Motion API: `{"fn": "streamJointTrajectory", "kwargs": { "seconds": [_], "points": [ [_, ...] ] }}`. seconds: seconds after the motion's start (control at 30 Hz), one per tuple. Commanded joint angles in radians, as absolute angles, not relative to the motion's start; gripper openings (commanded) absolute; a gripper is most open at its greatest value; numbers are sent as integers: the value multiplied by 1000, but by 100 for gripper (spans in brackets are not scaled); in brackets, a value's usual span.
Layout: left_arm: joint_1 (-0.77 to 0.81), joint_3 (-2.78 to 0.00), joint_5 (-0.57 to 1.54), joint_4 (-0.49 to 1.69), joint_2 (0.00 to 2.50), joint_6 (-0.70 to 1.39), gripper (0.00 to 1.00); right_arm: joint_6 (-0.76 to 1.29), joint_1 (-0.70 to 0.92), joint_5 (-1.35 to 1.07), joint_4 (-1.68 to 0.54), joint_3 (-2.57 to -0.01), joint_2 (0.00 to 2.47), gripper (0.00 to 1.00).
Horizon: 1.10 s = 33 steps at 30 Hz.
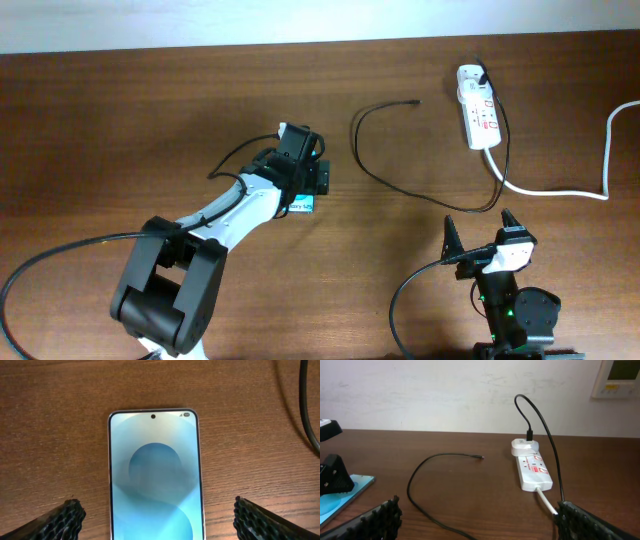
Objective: Plug charger to phone and switch on socket
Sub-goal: 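Lower the left gripper and grasp the phone by its sides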
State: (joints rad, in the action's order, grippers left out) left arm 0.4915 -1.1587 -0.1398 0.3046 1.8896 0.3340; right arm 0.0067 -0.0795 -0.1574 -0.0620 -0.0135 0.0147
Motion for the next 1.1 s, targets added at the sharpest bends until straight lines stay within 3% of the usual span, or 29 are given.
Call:
{"fn": "streamJointTrajectory", "kwargs": {
  "seconds": [0.0, 0.87, 1.03, 1.07],
  "points": [
    [491, -1173, -167, 297, 1899, 344, 99, 12, -74, -153, -63, -6, 6, 98],
    [491, -1173, -161, 312, 2017, 344, 99, 12, -74, -152, -63, -6, 6, 98],
    [491, -1173, -146, 311, 2017, 344, 83, 12, -74, -152, -63, -6, 6, 98],
    [491, -1173, -146, 311, 2017, 344, 70, 12, -74, -152, -63, -6, 6, 98]
  ]
}}
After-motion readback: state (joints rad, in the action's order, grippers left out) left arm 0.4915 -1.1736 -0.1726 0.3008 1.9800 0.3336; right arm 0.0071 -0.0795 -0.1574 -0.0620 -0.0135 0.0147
